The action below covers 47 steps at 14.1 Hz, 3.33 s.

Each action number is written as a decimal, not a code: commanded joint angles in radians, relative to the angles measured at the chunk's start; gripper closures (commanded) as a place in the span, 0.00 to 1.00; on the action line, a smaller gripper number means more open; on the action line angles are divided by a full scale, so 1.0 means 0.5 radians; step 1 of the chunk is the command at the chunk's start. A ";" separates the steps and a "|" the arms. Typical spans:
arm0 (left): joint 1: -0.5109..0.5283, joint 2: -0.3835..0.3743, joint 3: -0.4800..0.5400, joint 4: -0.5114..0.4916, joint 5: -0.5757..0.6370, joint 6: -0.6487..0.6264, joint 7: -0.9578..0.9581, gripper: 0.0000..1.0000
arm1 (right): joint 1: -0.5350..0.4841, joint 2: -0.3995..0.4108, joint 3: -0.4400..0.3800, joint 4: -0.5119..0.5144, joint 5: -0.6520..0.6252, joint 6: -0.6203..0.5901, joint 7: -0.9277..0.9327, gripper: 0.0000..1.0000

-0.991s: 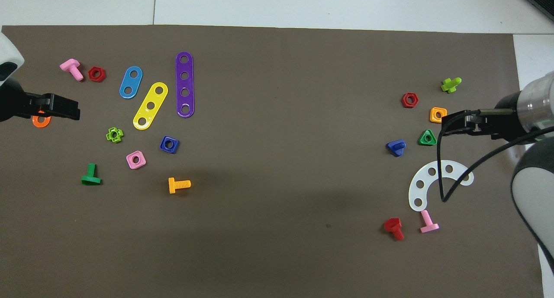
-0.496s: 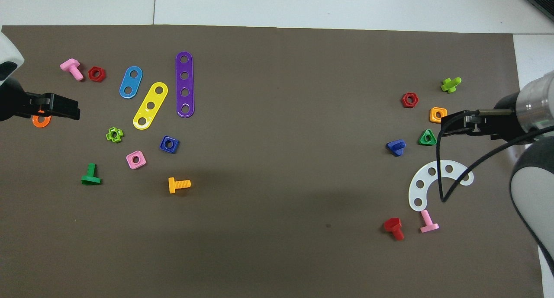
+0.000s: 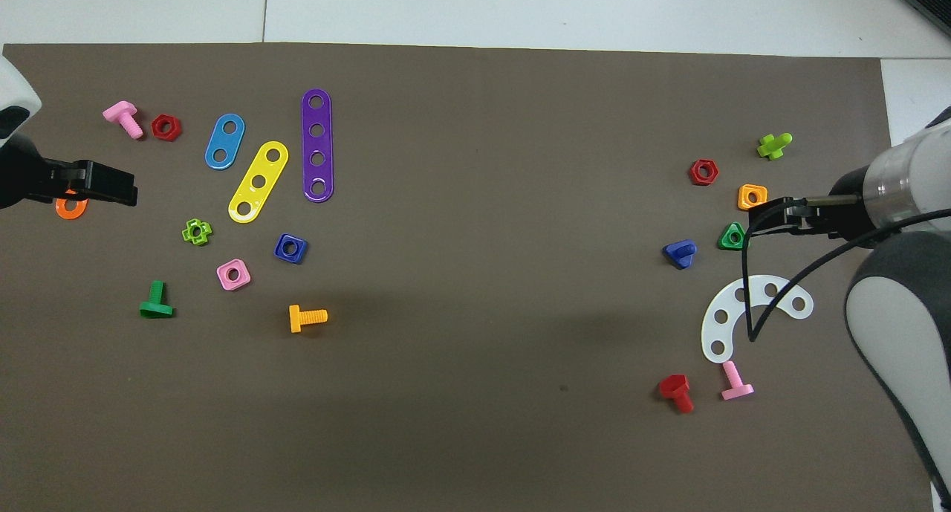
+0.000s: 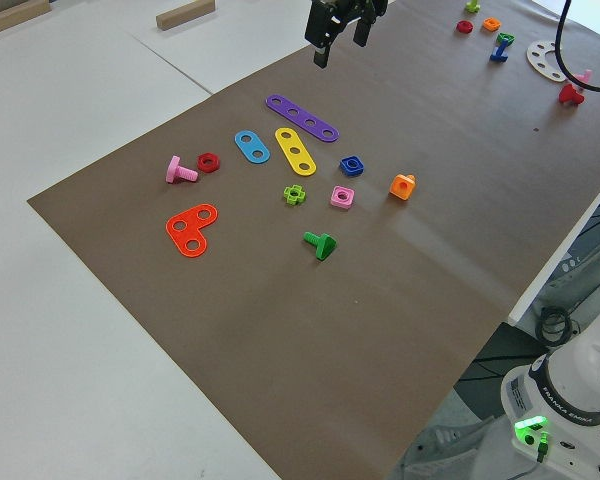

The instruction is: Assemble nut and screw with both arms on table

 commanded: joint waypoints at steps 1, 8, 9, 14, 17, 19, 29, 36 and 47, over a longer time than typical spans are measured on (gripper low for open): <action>-0.019 -0.061 0.018 -0.077 0.030 0.031 0.017 0.00 | -0.041 -0.005 0.011 -0.216 -0.004 0.256 -0.062 0.05; -0.144 0.076 0.015 -0.362 -0.053 0.392 0.060 0.00 | -0.050 0.210 0.014 -0.544 -0.001 0.753 -0.062 0.14; -0.148 0.110 0.015 -0.414 -0.053 0.496 0.051 0.00 | -0.047 0.247 0.014 -0.587 -0.001 0.861 -0.065 0.14; -0.178 0.120 0.012 -1.012 -0.056 1.308 0.060 0.05 | -0.025 0.409 0.017 -0.618 -0.001 1.061 -0.074 0.20; -0.270 0.208 0.012 -1.200 -0.056 1.641 0.069 0.05 | 0.002 0.416 0.017 -0.735 -0.001 1.220 -0.074 0.28; -0.322 0.270 0.012 -1.197 -0.056 1.702 0.078 0.05 | 0.005 0.431 0.017 -0.750 -0.001 1.270 -0.071 0.36; -0.375 0.439 0.015 -1.188 -0.053 1.743 0.468 0.53 | 0.005 0.419 0.020 -0.790 -0.001 1.273 -0.089 0.50; -0.366 0.457 0.015 -0.879 -0.065 1.314 0.191 1.00 | 0.008 0.410 0.032 -0.803 -0.001 1.267 -0.059 1.00; -0.516 0.699 0.018 -0.090 -0.136 0.770 -0.657 1.00 | 0.710 0.673 0.039 -0.303 0.024 1.242 1.026 1.00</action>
